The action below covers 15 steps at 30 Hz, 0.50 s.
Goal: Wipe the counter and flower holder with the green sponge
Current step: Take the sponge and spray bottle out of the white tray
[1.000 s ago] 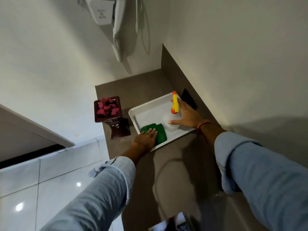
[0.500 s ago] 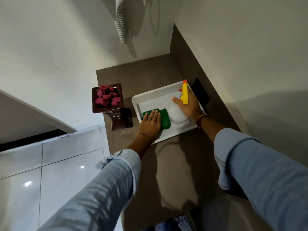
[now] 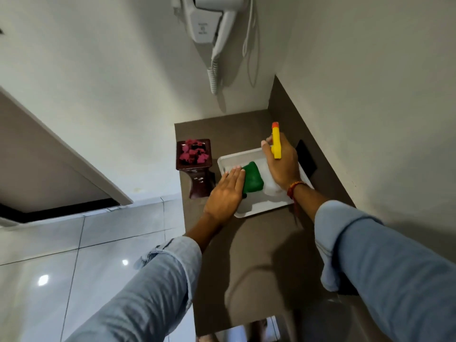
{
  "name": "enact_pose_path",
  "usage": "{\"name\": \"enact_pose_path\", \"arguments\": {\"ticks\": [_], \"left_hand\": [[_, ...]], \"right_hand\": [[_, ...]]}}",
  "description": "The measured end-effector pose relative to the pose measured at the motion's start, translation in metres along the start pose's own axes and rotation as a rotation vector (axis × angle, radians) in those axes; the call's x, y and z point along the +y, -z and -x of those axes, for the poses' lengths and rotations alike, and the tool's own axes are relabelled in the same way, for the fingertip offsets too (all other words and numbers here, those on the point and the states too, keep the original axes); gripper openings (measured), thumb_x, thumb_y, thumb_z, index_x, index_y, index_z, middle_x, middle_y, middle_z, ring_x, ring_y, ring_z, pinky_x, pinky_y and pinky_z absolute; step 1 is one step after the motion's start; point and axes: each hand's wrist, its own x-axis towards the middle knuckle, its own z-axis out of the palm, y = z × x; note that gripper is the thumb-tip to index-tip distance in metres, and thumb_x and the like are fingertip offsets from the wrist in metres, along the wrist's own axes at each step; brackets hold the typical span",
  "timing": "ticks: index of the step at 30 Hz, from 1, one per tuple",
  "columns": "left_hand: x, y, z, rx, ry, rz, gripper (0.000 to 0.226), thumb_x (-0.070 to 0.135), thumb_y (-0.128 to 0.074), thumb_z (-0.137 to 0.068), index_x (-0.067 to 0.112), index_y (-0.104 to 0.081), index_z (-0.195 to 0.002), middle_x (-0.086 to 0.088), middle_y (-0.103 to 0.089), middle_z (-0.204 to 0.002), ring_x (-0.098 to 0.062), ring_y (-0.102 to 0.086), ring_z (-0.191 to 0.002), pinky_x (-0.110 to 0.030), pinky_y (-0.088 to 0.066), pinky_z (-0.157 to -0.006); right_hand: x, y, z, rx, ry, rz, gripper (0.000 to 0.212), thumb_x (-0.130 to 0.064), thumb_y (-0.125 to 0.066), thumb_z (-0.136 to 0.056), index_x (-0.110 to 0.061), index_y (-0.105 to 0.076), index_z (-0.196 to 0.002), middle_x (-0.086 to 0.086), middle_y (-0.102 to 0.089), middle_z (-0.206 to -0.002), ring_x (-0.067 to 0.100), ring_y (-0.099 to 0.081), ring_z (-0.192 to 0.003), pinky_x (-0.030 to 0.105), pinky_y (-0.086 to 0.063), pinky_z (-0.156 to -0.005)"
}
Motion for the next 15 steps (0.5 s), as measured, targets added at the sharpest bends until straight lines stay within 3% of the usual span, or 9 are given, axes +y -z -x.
{"name": "enact_pose_path", "arguments": {"ticks": [2,5,7,10,15], "left_hand": [[-0.003,0.01,0.024,-0.012,0.015,0.021,0.068,0.02,-0.08,-0.086,-0.01,-0.053,-0.14,-0.029,-0.057,-0.142,-0.041,-0.057,-0.133,-0.048,-0.041,-0.114],[-0.021,0.028,0.071,-0.015,0.094,0.005,0.066,0.021,-0.076,-0.089,-0.008,-0.05,-0.143,-0.027,-0.056,-0.144,-0.042,-0.057,-0.133,-0.047,-0.042,-0.113],[-0.035,0.037,0.099,-0.035,0.214,0.029,0.066,0.023,-0.072,-0.092,-0.006,-0.046,-0.146,-0.026,-0.054,-0.146,-0.044,-0.055,-0.133,-0.049,-0.045,-0.111],[-0.052,0.05,0.132,-0.039,0.368,0.043,0.065,0.023,-0.073,-0.091,-0.004,-0.046,-0.143,-0.024,-0.059,-0.139,-0.045,-0.062,-0.119,-0.05,-0.055,-0.095],[-0.07,0.061,0.156,-0.031,0.478,0.045,0.049,0.023,-0.061,-0.099,0.001,-0.047,-0.141,-0.017,-0.063,-0.129,-0.036,-0.062,-0.109,-0.044,-0.056,-0.08]], "right_hand": [[-0.019,-0.004,0.023,-0.025,0.016,0.006,0.042,-0.046,-0.05,-0.094,-0.008,-0.065,-0.101,0.009,-0.07,-0.086,0.023,-0.068,-0.08,0.042,-0.057,-0.071],[-0.041,-0.022,0.071,-0.1,0.033,0.017,0.034,-0.039,-0.055,-0.096,-0.007,-0.068,-0.097,0.014,-0.072,-0.086,0.028,-0.069,-0.081,0.047,-0.057,-0.072],[-0.05,-0.038,0.102,-0.15,0.049,0.04,0.03,-0.036,-0.057,-0.097,-0.008,-0.069,-0.094,0.014,-0.072,-0.084,0.027,-0.068,-0.078,0.044,-0.058,-0.07],[-0.063,-0.062,0.139,-0.265,-0.027,0.07,0.036,-0.043,-0.055,-0.096,-0.009,-0.067,-0.093,0.014,-0.071,-0.082,0.029,-0.067,-0.078,0.041,-0.057,-0.068],[-0.078,-0.095,0.164,-0.405,-0.135,0.095,0.037,-0.046,-0.053,-0.095,-0.012,-0.065,-0.087,0.012,-0.068,-0.079,0.028,-0.064,-0.074,0.035,-0.054,-0.061]]}}
